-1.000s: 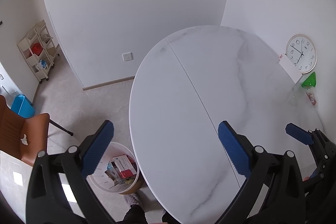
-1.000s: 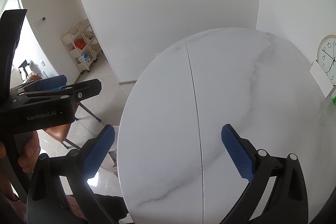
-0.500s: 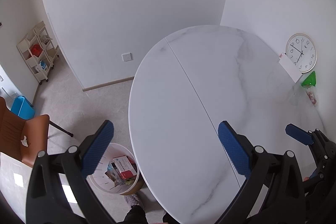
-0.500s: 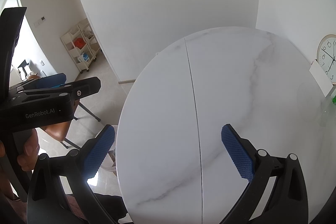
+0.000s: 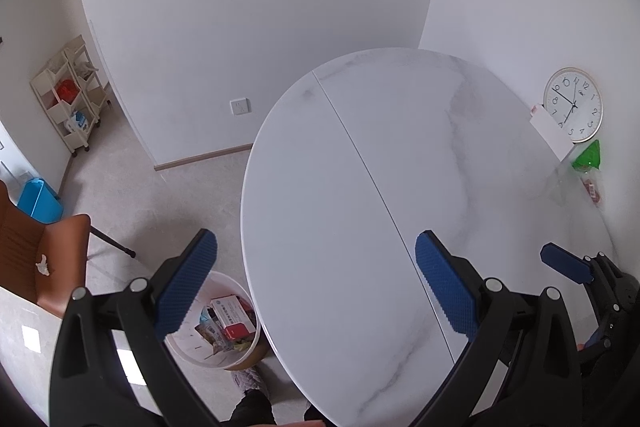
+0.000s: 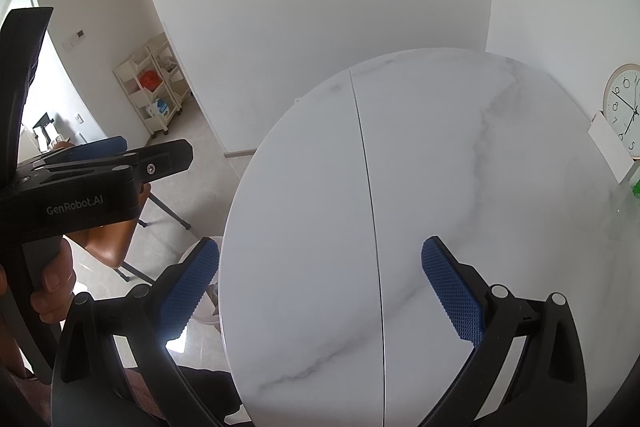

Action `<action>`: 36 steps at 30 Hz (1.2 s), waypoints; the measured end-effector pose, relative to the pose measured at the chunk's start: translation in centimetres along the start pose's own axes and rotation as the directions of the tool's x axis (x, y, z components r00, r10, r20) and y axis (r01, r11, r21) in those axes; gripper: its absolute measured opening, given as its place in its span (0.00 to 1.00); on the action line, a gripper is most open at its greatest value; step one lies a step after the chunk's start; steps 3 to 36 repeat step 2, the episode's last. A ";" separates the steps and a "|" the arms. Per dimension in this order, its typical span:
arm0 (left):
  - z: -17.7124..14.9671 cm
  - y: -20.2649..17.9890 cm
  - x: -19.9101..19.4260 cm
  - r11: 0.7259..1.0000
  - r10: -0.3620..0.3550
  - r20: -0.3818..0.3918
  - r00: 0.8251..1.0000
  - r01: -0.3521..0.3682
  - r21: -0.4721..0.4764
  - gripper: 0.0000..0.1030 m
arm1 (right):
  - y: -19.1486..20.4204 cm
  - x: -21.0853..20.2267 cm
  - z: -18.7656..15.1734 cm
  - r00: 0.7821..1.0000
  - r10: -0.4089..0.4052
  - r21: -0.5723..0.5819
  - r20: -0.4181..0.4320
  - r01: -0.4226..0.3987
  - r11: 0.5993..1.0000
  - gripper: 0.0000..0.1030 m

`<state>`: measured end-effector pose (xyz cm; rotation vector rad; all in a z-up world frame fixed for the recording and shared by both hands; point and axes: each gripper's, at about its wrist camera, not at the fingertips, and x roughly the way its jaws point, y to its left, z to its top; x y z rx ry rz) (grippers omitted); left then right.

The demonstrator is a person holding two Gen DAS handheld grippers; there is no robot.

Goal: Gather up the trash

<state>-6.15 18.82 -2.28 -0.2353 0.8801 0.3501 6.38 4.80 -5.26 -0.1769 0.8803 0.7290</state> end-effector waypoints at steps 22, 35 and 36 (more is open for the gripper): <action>0.0 0.2 0.0 1.000 0.004 -0.003 1.000 -0.004 0.007 0.92 | 0.0 0.0 -0.1 1.000 -0.001 -0.001 -0.001 0.001 1.000 0.98; 0.0 0.2 0.0 1.000 0.004 -0.003 1.000 -0.004 0.007 0.92 | 0.0 0.0 -0.1 1.000 -0.001 -0.001 -0.001 0.001 1.000 0.98; 0.0 0.2 0.0 1.000 0.004 -0.003 1.000 -0.004 0.007 0.92 | 0.0 0.0 -0.1 1.000 -0.001 -0.001 -0.001 0.001 1.000 0.98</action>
